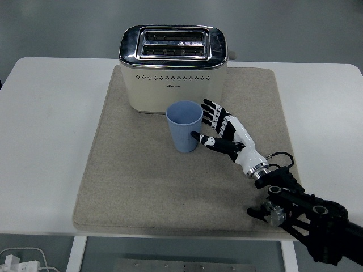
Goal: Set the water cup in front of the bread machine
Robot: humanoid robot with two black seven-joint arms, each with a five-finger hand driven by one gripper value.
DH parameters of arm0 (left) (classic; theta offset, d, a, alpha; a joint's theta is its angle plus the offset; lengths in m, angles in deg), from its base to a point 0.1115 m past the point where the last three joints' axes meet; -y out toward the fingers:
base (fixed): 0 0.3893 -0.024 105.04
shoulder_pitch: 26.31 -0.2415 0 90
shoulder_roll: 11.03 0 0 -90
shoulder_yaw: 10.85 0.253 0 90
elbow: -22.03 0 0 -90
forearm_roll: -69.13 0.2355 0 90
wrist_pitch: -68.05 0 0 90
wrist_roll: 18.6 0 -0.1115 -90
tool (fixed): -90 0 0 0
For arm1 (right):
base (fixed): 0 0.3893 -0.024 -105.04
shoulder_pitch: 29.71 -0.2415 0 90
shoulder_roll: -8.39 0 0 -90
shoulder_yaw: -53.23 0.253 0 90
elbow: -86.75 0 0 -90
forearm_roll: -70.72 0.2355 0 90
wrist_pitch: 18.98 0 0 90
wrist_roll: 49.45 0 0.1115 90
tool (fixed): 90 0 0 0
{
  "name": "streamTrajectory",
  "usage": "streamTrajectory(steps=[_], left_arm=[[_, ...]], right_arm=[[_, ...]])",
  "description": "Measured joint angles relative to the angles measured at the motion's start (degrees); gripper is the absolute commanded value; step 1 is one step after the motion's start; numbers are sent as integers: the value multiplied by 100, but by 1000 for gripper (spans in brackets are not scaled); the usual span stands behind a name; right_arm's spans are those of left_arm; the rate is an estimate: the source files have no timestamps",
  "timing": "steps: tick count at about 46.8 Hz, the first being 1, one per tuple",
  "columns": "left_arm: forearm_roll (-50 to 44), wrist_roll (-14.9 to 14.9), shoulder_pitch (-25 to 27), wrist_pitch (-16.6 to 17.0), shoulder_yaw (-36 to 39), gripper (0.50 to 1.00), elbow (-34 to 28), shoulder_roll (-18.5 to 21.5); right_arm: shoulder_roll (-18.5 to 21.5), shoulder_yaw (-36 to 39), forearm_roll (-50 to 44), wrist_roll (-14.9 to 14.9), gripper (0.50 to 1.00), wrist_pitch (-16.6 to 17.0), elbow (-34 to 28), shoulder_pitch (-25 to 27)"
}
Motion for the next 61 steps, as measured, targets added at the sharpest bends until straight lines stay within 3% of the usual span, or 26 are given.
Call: streamTrajectory(steps=[26,44,61], left_arm=[[0,-4,1,0,-17,1000,17,0],[0,3,1,0,-1,1000,6,0],[0,5,1,0,-17,1000,-3,0]], right_arm=[[-272,26,261,0,930,17,-30,-63],[-588,384,512,0,930,428,-88,-65],[-874,508,683,0,930,505,-179,-105]])
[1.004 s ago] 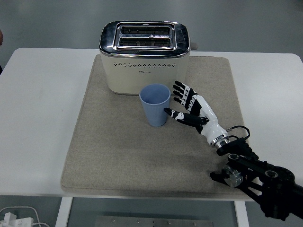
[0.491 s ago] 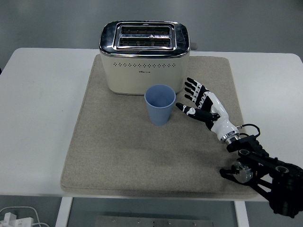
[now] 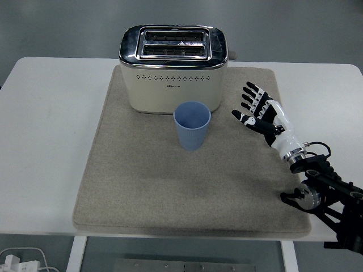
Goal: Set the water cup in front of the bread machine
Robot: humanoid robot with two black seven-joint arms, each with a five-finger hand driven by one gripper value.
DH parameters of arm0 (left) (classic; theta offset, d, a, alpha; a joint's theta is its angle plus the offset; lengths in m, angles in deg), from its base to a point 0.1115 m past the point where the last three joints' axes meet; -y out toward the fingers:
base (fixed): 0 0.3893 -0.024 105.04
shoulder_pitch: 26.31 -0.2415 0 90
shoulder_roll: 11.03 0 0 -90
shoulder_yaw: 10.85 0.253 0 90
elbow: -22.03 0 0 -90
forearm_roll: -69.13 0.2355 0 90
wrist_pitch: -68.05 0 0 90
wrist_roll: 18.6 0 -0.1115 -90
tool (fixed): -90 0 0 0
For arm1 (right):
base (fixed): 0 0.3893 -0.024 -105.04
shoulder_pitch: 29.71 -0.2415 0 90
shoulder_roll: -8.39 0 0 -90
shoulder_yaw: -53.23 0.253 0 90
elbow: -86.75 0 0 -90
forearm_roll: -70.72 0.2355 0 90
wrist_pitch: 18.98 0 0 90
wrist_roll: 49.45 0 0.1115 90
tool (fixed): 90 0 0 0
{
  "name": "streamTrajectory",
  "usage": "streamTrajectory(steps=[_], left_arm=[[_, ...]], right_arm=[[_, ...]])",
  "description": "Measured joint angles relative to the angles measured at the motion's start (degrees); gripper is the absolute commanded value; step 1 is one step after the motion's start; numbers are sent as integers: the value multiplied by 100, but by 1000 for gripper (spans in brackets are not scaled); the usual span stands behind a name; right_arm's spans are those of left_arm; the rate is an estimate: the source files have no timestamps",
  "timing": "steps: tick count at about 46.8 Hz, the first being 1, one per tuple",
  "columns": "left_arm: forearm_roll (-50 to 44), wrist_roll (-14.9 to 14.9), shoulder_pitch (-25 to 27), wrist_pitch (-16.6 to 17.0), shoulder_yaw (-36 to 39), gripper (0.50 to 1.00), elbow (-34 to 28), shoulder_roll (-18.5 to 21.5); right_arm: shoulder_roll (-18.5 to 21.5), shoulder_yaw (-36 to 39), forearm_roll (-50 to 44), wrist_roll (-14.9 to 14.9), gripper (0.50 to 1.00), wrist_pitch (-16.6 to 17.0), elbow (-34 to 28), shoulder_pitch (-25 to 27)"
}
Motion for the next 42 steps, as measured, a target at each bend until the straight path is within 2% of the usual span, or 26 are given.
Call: streamTrajectory(steps=[7,20,30,42], left_arm=[[0,0,-1,0,-1,1000,5,0],[0,0,0,0,5,1000,12,0],[0,0,0,0,8,1000,20,0],[0,-1,-1,0,2,1000,20,0]], right_arm=[[-70,197,395,0,930,241,2,-5],[-561,217,1147,-29,930,273,-9,-267],[-712,214,1848,-867,930,280,-98,-475],[-652,563,2556,-1249,930,511,-160,-642]])
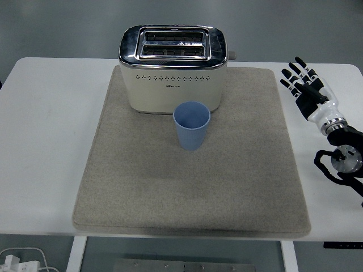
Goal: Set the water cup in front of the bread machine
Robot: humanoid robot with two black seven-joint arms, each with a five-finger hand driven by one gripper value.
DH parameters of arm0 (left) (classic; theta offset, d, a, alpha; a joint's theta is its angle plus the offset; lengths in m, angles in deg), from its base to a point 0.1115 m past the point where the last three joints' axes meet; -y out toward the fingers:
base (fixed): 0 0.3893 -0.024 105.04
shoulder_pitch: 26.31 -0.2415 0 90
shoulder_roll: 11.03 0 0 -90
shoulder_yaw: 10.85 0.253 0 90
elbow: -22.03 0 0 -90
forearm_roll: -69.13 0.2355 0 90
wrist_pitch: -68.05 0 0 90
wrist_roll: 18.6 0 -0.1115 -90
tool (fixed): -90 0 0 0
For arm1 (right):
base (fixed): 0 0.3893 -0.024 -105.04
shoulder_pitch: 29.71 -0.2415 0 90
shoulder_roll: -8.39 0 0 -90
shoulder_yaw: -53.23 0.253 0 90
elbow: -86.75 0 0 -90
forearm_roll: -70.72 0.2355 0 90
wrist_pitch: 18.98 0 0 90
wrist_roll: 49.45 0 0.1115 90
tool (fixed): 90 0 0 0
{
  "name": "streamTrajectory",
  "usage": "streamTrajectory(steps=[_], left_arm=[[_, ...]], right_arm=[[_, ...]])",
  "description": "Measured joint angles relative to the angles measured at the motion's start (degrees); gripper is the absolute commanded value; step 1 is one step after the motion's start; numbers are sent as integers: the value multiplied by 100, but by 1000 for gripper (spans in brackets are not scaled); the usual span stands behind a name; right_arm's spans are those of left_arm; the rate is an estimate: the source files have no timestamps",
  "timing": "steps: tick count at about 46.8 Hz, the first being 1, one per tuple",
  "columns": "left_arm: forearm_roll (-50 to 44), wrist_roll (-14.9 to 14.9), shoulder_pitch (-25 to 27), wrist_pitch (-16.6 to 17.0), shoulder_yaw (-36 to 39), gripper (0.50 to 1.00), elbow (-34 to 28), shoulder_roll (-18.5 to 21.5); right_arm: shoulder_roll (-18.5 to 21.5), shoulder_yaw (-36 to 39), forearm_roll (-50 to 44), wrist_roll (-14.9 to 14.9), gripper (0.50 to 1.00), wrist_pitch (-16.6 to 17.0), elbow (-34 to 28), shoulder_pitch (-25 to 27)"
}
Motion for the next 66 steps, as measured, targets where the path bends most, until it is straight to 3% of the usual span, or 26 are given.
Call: streamTrajectory(steps=[14,32,50,66], left_arm=[[0,0,0,0,4,1000,0,0],[-1,0,-7,0,3,1000,-20,0],[-1,0,-7,0,-3,1000,2,0],[-1,0,-8,0,-3,1000,-1,0]], right_arm=[[52,33,37,-54,930,-53,-295,-305],[90,27,17,27,930,112,-517,-256],[739,39,-88,35,930,137,-569,-475],[1137,-40,-168,35,930,186,-1172,-690]])
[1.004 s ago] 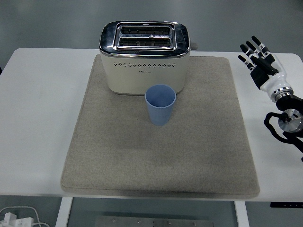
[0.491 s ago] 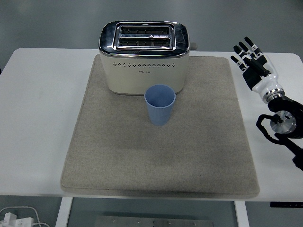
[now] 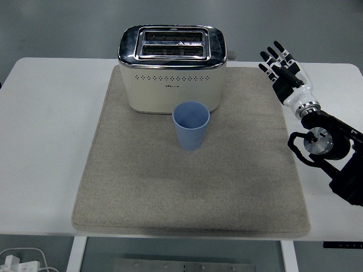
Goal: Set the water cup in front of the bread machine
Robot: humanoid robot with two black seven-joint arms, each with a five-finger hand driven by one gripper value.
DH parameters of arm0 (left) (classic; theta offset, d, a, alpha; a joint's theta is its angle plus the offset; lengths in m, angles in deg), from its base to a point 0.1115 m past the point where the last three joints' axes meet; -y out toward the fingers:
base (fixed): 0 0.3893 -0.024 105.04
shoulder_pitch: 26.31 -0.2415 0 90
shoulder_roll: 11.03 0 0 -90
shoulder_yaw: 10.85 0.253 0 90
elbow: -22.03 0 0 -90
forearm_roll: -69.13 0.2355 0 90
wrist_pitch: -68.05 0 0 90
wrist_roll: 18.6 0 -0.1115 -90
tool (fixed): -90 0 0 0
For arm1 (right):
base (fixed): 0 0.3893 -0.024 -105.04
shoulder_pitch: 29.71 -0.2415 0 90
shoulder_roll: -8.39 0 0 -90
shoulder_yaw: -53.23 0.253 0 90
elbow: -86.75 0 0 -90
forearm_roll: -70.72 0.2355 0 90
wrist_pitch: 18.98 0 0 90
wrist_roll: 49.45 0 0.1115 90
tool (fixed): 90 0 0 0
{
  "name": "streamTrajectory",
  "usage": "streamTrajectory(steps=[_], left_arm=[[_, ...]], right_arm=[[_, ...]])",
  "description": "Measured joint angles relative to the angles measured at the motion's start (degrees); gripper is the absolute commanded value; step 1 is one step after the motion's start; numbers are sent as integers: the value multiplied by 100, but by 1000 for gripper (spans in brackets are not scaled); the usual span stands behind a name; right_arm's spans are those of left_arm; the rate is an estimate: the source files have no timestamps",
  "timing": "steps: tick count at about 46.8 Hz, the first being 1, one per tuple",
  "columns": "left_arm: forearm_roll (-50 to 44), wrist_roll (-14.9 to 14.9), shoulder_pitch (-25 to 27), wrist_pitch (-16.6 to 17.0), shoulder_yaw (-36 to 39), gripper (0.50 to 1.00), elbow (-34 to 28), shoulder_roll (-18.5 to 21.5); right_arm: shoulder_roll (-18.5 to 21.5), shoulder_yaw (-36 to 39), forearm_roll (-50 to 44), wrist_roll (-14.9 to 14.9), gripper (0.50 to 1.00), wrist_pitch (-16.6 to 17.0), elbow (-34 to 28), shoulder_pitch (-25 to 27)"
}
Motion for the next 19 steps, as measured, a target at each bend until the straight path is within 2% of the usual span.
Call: streamTrajectory(steps=[19], left_arm=[[0,0,0,0,-7,1000,-7,0]], right_arm=[[27,-23,-32,-7,930,-3,-56,-14]])
